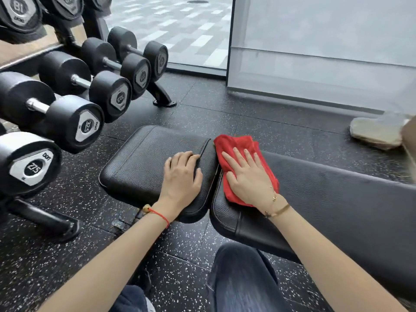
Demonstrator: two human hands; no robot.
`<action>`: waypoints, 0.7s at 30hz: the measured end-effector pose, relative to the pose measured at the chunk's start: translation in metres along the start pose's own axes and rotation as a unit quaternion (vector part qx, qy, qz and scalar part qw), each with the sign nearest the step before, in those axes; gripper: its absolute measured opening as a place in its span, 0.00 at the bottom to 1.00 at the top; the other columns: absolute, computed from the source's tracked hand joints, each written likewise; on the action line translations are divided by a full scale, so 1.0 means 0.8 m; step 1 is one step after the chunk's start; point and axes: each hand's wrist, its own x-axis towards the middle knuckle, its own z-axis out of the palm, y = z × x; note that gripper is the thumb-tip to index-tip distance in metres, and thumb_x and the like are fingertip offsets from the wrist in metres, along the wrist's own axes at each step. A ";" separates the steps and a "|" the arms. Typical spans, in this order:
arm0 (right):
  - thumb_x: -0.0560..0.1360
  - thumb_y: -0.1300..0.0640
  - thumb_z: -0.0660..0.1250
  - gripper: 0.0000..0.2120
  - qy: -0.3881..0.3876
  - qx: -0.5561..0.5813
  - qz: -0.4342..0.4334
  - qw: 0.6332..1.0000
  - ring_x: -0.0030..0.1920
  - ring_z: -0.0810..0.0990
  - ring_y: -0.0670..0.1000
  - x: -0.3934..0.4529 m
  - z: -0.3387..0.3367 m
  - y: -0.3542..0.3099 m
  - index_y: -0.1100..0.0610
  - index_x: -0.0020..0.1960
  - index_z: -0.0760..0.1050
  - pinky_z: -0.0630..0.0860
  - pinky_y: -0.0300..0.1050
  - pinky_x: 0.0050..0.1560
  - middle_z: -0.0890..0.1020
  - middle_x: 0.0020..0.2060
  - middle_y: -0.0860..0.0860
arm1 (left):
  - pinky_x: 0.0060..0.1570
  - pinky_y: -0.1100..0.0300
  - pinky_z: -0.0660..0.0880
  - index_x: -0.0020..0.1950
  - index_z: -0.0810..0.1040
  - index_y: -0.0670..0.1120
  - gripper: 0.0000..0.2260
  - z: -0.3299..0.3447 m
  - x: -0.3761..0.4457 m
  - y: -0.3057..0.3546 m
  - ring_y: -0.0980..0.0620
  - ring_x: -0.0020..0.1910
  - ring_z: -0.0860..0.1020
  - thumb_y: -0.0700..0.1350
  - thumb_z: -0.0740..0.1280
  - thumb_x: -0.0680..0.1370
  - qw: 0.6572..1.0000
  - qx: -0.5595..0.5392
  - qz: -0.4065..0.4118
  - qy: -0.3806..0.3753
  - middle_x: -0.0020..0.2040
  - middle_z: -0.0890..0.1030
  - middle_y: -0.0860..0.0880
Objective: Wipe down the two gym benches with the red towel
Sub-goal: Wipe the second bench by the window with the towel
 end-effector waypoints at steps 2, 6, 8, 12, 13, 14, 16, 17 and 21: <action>0.78 0.46 0.46 0.28 0.015 0.005 -0.020 1.000 0.79 0.50 0.57 -0.045 0.006 0.004 0.44 0.79 0.50 0.41 0.53 0.78 0.54 0.79 0.51 | 0.73 0.45 0.60 0.68 0.74 0.46 0.19 0.002 -0.001 0.000 0.46 0.70 0.69 0.48 0.61 0.79 1.000 0.004 0.002 0.008 0.69 0.74 0.47; 0.78 0.46 0.47 0.28 -0.001 0.021 -0.005 1.000 0.79 0.50 0.54 -0.057 0.004 0.033 0.41 0.78 0.49 0.42 0.51 0.78 0.54 0.79 0.48 | 0.72 0.44 0.62 0.67 0.75 0.45 0.20 0.005 -0.002 0.001 0.44 0.69 0.71 0.50 0.59 0.77 1.000 -0.001 -0.002 0.018 0.67 0.75 0.46; 0.81 0.48 0.50 0.27 0.005 0.018 0.034 0.999 0.79 0.49 0.55 -0.024 0.000 0.042 0.43 0.79 0.49 0.41 0.52 0.78 0.52 0.79 0.50 | 0.72 0.43 0.62 0.67 0.75 0.45 0.21 0.006 -0.003 0.002 0.44 0.69 0.71 0.50 0.58 0.77 1.000 -0.001 -0.002 0.017 0.67 0.75 0.46; 0.81 0.49 0.51 0.28 -0.004 0.012 0.093 0.996 0.79 0.49 0.57 0.012 -0.010 0.035 0.47 0.79 0.48 0.41 0.53 0.78 0.50 0.79 0.55 | 0.72 0.44 0.61 0.67 0.75 0.45 0.21 0.004 -0.004 0.002 0.45 0.69 0.70 0.50 0.58 0.77 1.000 -0.004 -0.002 0.015 0.67 0.75 0.46; 0.81 0.49 0.51 0.28 0.000 0.012 0.090 0.996 0.79 0.49 0.58 0.005 -0.009 0.031 0.47 0.79 0.48 0.41 0.53 0.78 0.50 0.79 0.55 | 0.72 0.44 0.61 0.67 0.75 0.45 0.21 0.004 -0.005 0.002 0.45 0.69 0.70 0.50 0.58 0.77 1.000 -0.004 -0.002 0.015 0.67 0.75 0.46; 0.81 0.48 0.51 0.28 0.005 0.015 0.080 0.997 0.79 0.48 0.57 -0.009 -0.007 0.029 0.46 0.79 0.48 0.41 0.53 0.78 0.50 0.79 0.54 | 0.72 0.44 0.61 0.67 0.75 0.45 0.21 0.004 -0.005 0.002 0.45 0.68 0.70 0.50 0.58 0.77 1.000 -0.004 -0.001 0.016 0.67 0.75 0.46; 0.81 0.48 0.52 0.28 0.023 0.024 0.045 0.998 0.79 0.48 0.57 -0.048 -0.002 0.025 0.46 0.79 0.48 0.40 0.52 0.78 0.50 0.79 0.53 | 0.73 0.45 0.61 0.67 0.75 0.45 0.21 0.004 -0.005 0.002 0.45 0.68 0.70 0.50 0.58 0.77 1.000 0.000 0.001 0.018 0.67 0.75 0.46; 0.80 0.47 0.51 0.29 0.028 0.027 0.033 0.999 0.79 0.48 0.57 -0.069 0.001 0.024 0.45 0.79 0.49 0.40 0.51 0.78 0.51 0.79 0.53 | 0.73 0.45 0.61 0.67 0.75 0.45 0.21 0.004 -0.005 0.001 0.45 0.69 0.70 0.50 0.58 0.77 1.000 0.000 0.002 0.019 0.67 0.75 0.46; 0.79 0.46 0.49 0.29 0.023 0.000 0.040 0.999 0.79 0.51 0.56 -0.077 0.002 0.040 0.44 0.79 0.48 0.42 0.51 0.78 0.53 0.79 0.52 | 0.73 0.45 0.60 0.68 0.74 0.45 0.22 0.004 -0.005 0.001 0.44 0.69 0.70 0.50 0.58 0.77 1.000 -0.002 0.002 0.019 0.67 0.75 0.46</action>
